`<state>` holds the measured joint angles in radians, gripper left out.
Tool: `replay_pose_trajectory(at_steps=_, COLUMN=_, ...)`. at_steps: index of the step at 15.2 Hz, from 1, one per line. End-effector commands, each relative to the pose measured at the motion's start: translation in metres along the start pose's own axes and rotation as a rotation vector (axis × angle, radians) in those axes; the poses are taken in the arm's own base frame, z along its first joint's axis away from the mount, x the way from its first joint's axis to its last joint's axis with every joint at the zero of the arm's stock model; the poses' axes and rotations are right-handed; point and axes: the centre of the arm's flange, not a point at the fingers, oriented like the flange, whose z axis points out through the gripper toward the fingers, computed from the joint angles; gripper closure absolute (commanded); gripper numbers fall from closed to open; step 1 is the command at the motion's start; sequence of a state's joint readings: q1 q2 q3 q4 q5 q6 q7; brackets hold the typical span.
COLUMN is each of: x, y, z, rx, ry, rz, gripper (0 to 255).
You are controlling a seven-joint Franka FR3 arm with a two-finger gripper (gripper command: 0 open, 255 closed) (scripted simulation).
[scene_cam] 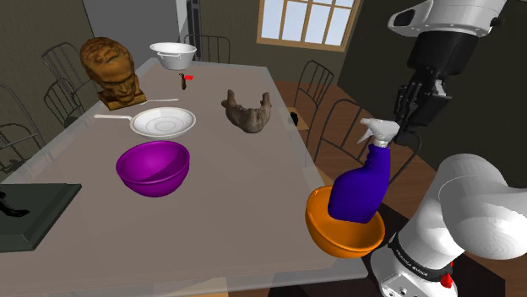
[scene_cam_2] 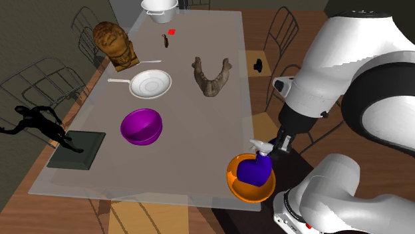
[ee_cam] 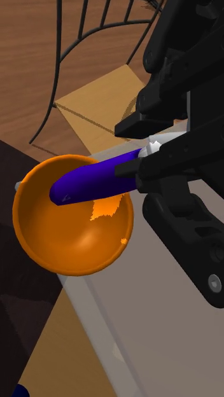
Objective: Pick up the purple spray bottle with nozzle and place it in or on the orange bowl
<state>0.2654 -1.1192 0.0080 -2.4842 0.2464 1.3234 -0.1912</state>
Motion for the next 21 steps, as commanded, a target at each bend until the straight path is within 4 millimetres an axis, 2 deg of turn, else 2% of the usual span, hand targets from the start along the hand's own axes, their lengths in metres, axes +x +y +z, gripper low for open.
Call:
replay_pose_trajectory(at_steps=1, x=-0.001, y=0.003, z=0.010, rx=0.000, ry=0.000, rz=0.000, gripper=255)
replay_pose_trajectory(at_steps=10, x=-0.001, y=0.004, z=0.014, rx=0.000, ry=0.000, rz=0.000, gripper=255)
replay_pose_trajectory(at_steps=11, x=-0.001, y=0.004, z=0.014, rx=0.000, ry=0.000, rz=0.000, gripper=0)
replay_pose_trajectory(at_steps=16, x=-0.001, y=0.004, z=0.014, rx=0.000, ry=0.000, rz=0.000, gripper=0)
replay_pose_trajectory(at_steps=20, x=-0.001, y=0.004, z=-0.036, rx=0.000, ry=0.000, rz=0.000, gripper=0)
replay_pose_trajectory(at_steps=21, x=-0.001, y=0.004, z=-0.036, rx=0.000, ry=0.000, rz=0.000, gripper=0)
